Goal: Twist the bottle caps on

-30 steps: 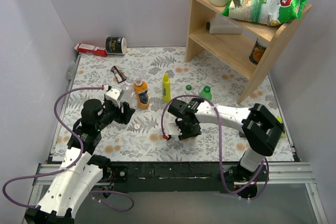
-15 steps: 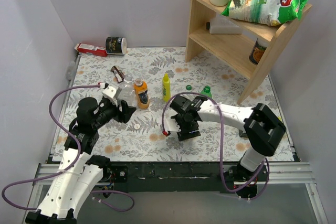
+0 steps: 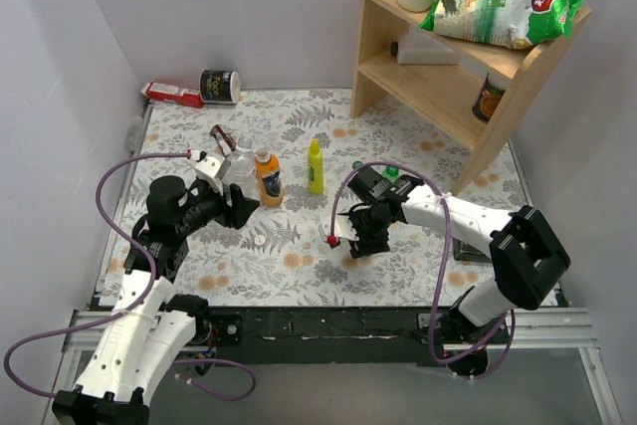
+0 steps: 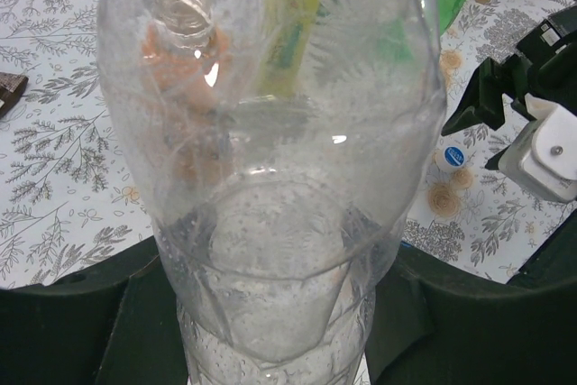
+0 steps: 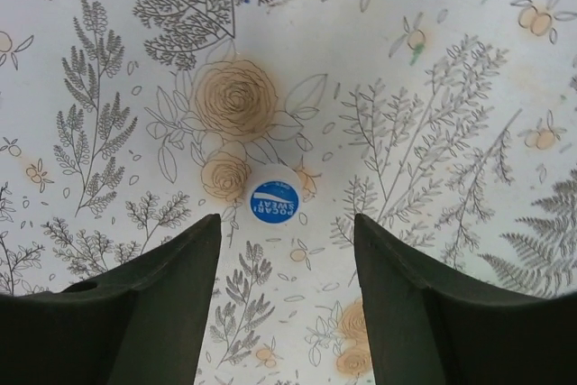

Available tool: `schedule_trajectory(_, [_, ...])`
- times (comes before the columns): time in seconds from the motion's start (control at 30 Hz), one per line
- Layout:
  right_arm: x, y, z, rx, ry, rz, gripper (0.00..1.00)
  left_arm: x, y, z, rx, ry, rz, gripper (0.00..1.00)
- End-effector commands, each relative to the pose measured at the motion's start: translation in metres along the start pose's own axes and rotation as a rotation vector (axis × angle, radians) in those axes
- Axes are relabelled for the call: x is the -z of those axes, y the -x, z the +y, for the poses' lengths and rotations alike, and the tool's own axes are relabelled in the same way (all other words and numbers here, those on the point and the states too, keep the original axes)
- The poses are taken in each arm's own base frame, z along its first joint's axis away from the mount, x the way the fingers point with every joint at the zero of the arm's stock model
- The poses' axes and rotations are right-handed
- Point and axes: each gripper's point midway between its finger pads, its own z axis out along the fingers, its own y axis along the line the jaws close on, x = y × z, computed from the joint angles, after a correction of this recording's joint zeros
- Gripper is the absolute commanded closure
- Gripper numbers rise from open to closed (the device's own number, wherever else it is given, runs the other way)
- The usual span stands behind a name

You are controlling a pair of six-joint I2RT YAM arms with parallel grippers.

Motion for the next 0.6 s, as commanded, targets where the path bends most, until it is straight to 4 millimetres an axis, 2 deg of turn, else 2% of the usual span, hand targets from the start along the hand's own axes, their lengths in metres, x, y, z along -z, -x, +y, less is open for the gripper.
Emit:
schedule_trajectory(0.0, [-0.008, 0.004, 0.010, 0.126, 0.044, -0.060, 0.31, 0.004, 0.024, -0.005, -0.023, -0.022, -0.049, 1.00])
schedule_trajectory(0.23, [-0.017, -0.008, 0.007, 0.124, 0.030, -0.023, 0.31, 0.003, 0.023, -0.002, -0.022, -0.021, -0.042, 1.00])
schedule_trajectory(0.57, [-0.028, -0.014, 0.009, 0.103, 0.075, -0.004, 0.42, 0.000, 0.021, 0.000, -0.019, -0.025, -0.034, 1.00])
